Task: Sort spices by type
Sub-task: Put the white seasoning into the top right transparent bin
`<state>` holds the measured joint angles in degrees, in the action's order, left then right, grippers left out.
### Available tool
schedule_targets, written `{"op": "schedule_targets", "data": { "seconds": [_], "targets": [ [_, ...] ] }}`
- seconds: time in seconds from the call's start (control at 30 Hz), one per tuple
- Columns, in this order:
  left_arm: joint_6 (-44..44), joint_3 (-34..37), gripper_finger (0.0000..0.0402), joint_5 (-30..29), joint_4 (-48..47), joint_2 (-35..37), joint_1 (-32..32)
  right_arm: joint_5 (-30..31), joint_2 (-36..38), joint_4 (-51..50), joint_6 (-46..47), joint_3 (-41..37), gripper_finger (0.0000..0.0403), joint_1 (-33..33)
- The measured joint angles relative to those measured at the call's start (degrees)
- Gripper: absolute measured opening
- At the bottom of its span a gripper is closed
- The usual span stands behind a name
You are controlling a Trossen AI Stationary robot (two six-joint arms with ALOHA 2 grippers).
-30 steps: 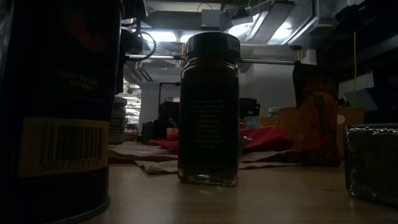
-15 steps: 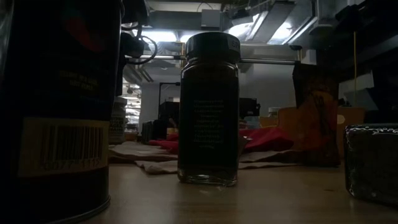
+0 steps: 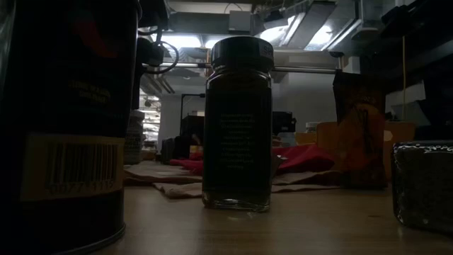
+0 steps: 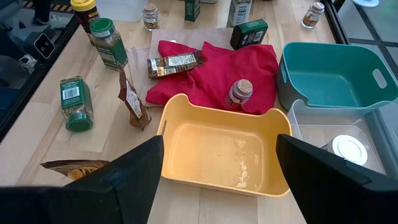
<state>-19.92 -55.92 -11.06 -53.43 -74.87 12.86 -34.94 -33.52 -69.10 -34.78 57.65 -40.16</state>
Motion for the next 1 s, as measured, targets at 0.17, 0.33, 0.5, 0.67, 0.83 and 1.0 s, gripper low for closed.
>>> {"op": "schedule_targets", "data": {
  "seconds": [0.17,0.33,0.5,0.67,0.83,1.0],
  "targets": [
    [-0.01,0.54,0.0205,-0.01,0.36,0.07,0.0,0.0,0.0,0.0,0.01,0.01,0.031,0.0],
    [-0.07,1.48,0.0205,0.3,0.71,0.24,0.49,0.0,0.0,0.0,0.01,0.02,0.031,0.0],
    [0.63,1.51,0.0205,0.29,0.98,0.24,1.22,0.0,0.0,-0.02,0.01,0.04,0.031,0.0],
    [3.4,1.7,0.0205,0.01,3.22,0.5,1.18,0.0,0.0,0.0,0.01,0.04,0.031,0.0],
    [6.1,1.7,0.0205,-0.17,4.9,0.46,1.14,0.0,0.0,-0.02,0.01,0.04,0.031,0.0],
    [6.43,1.7,0.021,-0.16,4.71,0.46,1.11,0.0,0.0,-0.02,0.01,0.04,0.031,0.0]
  ]
}}
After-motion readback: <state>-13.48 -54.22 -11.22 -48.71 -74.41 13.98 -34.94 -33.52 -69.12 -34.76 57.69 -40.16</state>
